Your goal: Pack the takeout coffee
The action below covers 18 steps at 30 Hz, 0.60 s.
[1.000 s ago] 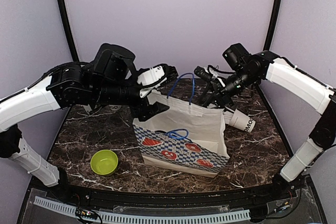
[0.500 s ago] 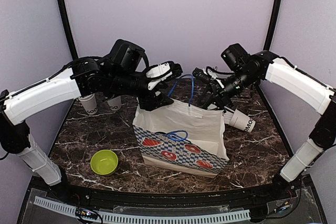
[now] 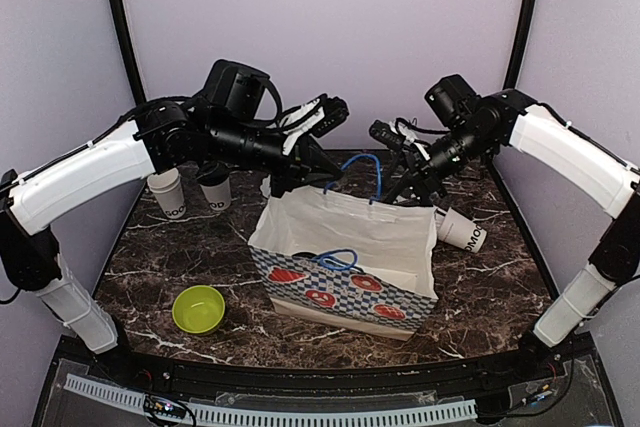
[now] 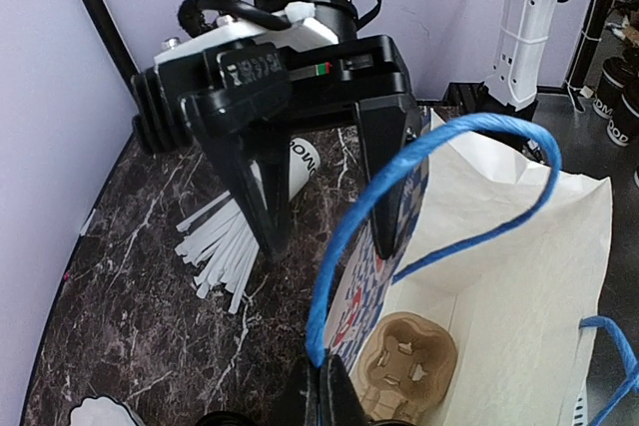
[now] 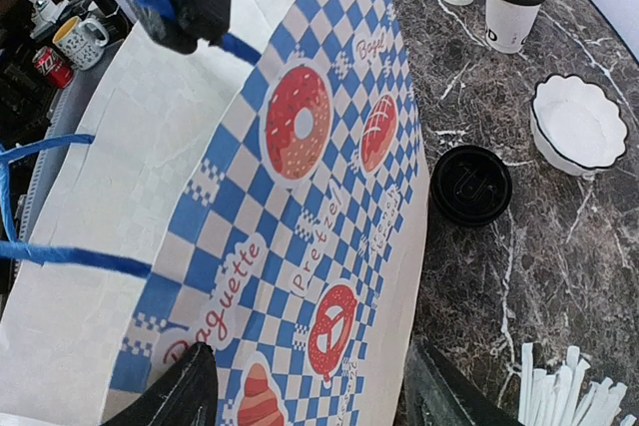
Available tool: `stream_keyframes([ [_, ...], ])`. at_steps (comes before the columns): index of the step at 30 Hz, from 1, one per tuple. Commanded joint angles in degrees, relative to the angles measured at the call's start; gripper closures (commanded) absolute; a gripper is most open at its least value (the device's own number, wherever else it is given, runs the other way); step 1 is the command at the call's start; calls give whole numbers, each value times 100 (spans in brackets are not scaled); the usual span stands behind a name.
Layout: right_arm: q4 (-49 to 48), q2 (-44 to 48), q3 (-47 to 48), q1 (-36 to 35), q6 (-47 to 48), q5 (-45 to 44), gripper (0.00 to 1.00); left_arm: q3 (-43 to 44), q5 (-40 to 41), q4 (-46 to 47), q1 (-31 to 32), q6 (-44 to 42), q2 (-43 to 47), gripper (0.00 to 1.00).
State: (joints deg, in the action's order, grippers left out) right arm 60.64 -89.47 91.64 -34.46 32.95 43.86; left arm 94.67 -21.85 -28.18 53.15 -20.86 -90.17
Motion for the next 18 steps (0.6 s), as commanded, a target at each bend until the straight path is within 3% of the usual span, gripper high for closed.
stream_keyframes([
  [1,117,-23,322,250,46,168,36,-74,-323,197,-15,277,239,100],
  [5,225,-24,498,541,72,151,36,-329,71,391,99,573,771,100],
  [18,-1,70,397,879,-175,37,36,-1767,1555,614,2025,1032,1907,100],
])
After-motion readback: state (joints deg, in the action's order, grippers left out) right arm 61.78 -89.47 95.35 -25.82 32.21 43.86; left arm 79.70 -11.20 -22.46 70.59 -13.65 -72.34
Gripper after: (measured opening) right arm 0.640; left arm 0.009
